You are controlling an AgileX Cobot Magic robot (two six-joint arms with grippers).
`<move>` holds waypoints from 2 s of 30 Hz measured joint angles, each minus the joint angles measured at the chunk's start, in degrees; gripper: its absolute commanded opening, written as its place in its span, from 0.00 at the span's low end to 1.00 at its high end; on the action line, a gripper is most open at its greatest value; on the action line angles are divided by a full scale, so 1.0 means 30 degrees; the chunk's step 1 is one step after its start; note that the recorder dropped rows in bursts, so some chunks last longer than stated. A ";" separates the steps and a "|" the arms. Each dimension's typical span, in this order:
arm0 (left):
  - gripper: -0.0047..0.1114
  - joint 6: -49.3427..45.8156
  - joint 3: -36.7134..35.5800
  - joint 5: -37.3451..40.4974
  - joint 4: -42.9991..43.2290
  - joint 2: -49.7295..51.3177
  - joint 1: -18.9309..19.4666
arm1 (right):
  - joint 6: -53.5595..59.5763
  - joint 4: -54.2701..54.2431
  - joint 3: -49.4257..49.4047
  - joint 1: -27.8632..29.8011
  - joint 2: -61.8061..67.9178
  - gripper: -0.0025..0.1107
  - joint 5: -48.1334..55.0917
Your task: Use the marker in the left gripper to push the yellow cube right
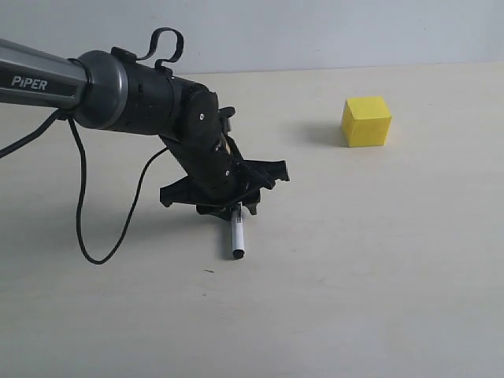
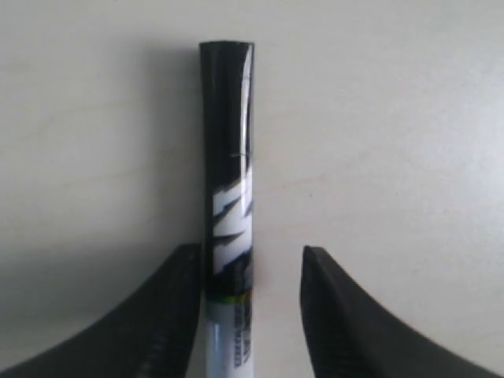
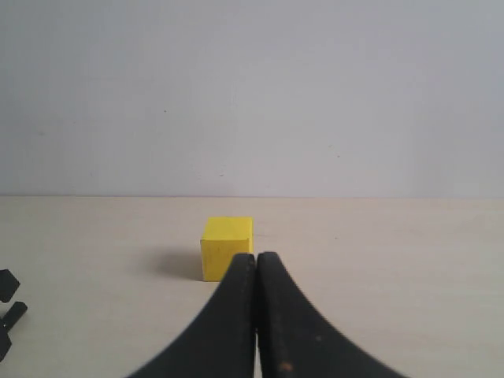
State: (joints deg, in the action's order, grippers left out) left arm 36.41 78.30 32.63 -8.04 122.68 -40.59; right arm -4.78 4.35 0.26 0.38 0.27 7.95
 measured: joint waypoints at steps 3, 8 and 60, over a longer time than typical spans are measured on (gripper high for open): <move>0.41 0.0000 0.0000 -0.0012 0.0000 0.0000 0.0000 | 0.0000 0.0000 0.0000 0.0000 0.0000 0.02 0.0000; 0.41 -0.0039 0.0000 -0.0012 0.0000 0.0000 0.0000 | 0.0000 0.0000 0.0000 0.0000 0.0000 0.02 0.0000; 0.04 -0.5592 -1.2231 -0.6494 0.5030 -2.0688 -0.1474 | 0.0000 0.0000 0.0000 0.0000 0.0000 0.02 0.0000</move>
State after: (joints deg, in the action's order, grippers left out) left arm 19.63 41.60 13.15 7.05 60.61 -45.01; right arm -4.78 4.35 0.26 0.38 0.27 7.95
